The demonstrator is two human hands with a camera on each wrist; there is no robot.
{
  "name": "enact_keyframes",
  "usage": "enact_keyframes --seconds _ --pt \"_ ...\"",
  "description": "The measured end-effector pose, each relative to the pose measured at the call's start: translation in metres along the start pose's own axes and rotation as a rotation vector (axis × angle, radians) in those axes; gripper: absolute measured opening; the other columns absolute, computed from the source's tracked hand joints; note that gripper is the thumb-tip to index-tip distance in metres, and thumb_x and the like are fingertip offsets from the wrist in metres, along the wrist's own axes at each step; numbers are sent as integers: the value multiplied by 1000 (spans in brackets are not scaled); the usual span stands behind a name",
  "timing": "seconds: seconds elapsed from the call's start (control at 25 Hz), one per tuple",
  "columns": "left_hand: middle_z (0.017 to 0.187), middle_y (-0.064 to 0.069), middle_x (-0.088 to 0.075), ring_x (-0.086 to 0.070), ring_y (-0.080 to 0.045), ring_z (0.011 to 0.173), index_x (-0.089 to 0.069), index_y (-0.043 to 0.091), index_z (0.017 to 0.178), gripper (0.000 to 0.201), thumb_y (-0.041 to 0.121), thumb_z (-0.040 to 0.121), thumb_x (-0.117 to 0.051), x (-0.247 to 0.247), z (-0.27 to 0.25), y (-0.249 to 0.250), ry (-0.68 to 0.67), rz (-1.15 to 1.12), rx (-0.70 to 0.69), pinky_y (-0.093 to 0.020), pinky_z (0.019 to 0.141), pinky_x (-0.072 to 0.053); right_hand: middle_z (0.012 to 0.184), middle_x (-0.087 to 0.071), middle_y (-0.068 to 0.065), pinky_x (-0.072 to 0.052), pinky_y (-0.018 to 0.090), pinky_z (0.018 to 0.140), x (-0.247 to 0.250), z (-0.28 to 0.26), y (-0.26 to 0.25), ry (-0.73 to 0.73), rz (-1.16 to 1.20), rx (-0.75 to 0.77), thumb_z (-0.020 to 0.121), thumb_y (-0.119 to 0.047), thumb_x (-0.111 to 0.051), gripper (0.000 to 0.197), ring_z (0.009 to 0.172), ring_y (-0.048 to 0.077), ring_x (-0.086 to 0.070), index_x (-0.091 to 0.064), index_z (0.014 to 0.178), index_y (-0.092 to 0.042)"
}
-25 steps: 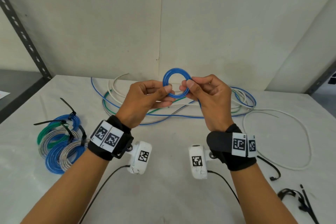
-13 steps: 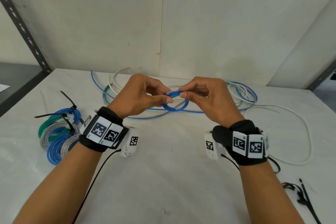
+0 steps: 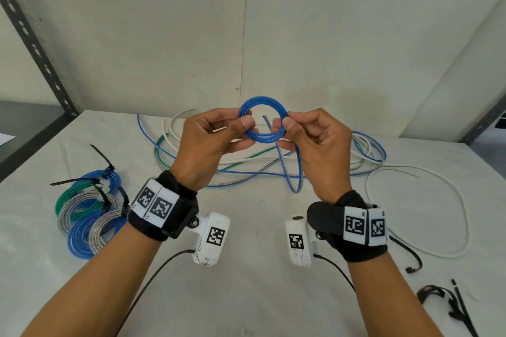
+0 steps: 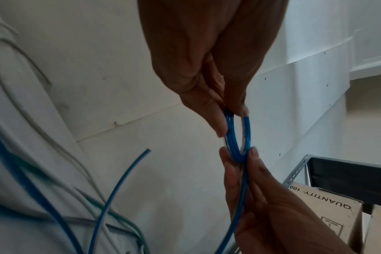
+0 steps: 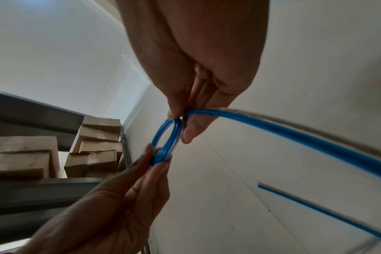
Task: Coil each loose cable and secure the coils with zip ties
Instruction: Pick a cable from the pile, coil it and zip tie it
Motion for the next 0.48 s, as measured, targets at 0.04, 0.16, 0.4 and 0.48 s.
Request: enact_keyframes --seconds 0.04,0.16,0.4,0.48 --pt "86 -8 -77 -75 -21 81 -73 5 100 28 21 76 -73 -3 -1 -4 1 -18 13 -31 75 -61 93 -78 11 -62 35 71 -1 -1 -1 11 14 1 91 -4 -70 10 91 27 -76 -65 99 -1" --pt "90 -9 -77 -75 -21 83 -72 4 101 29 20 76 -73 -10 -5 -10 -27 -27 51 -29 75 -61 90 -78 10 -62 39 73 -1 -1 -6 30 15 20 86 -2 -76 14 87 28 -77 -66 95 -5" --pt "94 -3 -79 -76 -18 90 -77 13 106 29 18 78 -83 -7 -3 8 -220 506 -42 -24 83 -58 87 -78 3 -59 31 78 0 3 -3 -228 -313 21 79 -3 -82 15 83 17 -77 -73 86 -12" --pt "86 4 -79 -75 -9 84 -80 18 98 20 18 78 -84 -10 -6 9 -298 685 -49 -16 78 -56 87 -78 1 -59 28 76 -8 -3 1 -355 -429 -1 80 -6 -82 12 82 13 -76 -74 86 -11"
Point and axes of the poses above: each hand's wrist, its own z-axis towards the middle knuckle, its own x-axis out of the back of the hand, y = z × x, the point moved 8 cm from there along z, towards the middle knuckle
